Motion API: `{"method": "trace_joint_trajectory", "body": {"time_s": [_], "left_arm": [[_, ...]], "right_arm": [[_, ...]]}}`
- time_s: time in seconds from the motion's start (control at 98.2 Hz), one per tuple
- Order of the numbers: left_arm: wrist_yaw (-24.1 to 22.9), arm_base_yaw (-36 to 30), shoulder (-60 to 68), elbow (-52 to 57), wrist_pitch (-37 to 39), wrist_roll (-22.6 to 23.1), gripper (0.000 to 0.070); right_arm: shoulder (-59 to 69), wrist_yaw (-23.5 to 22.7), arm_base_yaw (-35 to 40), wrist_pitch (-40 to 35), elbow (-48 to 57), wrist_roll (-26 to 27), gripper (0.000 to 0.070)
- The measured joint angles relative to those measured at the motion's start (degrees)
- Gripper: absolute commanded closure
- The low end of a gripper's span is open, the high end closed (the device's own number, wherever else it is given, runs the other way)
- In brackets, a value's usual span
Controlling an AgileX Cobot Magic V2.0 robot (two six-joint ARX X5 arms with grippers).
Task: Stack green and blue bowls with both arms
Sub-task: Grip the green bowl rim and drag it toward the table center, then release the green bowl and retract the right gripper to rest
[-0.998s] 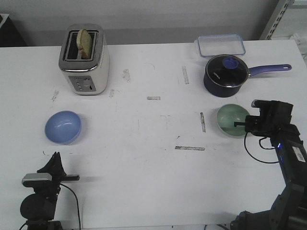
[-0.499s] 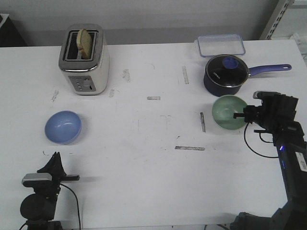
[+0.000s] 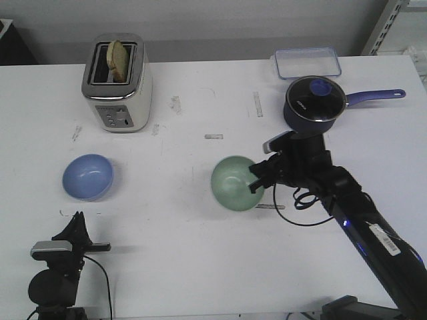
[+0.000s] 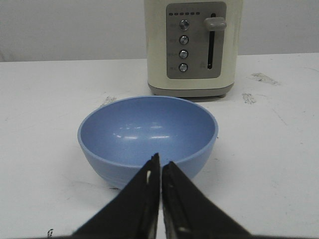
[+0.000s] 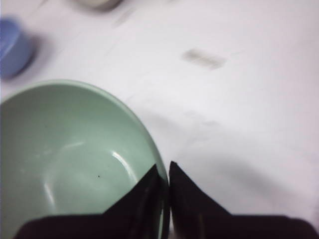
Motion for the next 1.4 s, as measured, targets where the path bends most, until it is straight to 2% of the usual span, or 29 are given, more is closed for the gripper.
{"method": "trace_joint_trajectory", "body": {"time_s": [0.163,0.448,0.856,0.896,0.937,1.07,1.121,1.151,1.396], "left_arm": [[0.0,0.0,0.0,0.0,0.0,0.0,0.0699],[0.0,0.0,0.0,0.0,0.0,0.0,0.0699],[0.0,0.0,0.0,0.0,0.0,0.0,0.0699],[0.0,0.0,0.0,0.0,0.0,0.0,0.0699],[0.0,0.0,0.0,0.0,0.0,0.0,0.0699],[0.0,0.0,0.0,0.0,0.0,0.0,0.0699],[0.0,0.0,0.0,0.0,0.0,0.0,0.0699],[0.0,0.0,0.0,0.0,0.0,0.0,0.0699],[0.0,0.0,0.0,0.0,0.0,0.0,0.0699]], "right_arm": [[2.9,5.9,8.1,-0.9,0.0,-0.5,0.07],[10.7,6.2,13.7,-0.9,0.0,-0.6,0.07],[16.2,6.9,15.0,0.1,0.0,-1.3,0.0693],[16.2,6.9,15.0,0.1,0.0,-1.4,0.0671],[16.2,6.8,15.0,0.1,0.0,-1.5,0.0615],[16.2,6.9,15.0,-0.5,0.0,-1.7,0.0291],[16.2,6.9,15.0,-0.5,0.0,-1.7,0.0208],[16.2,6.9,15.0,-0.6,0.0,-1.7,0.0192],[15.0,7.0,15.0,-2.4,1.1,-1.7,0.0208]]}}
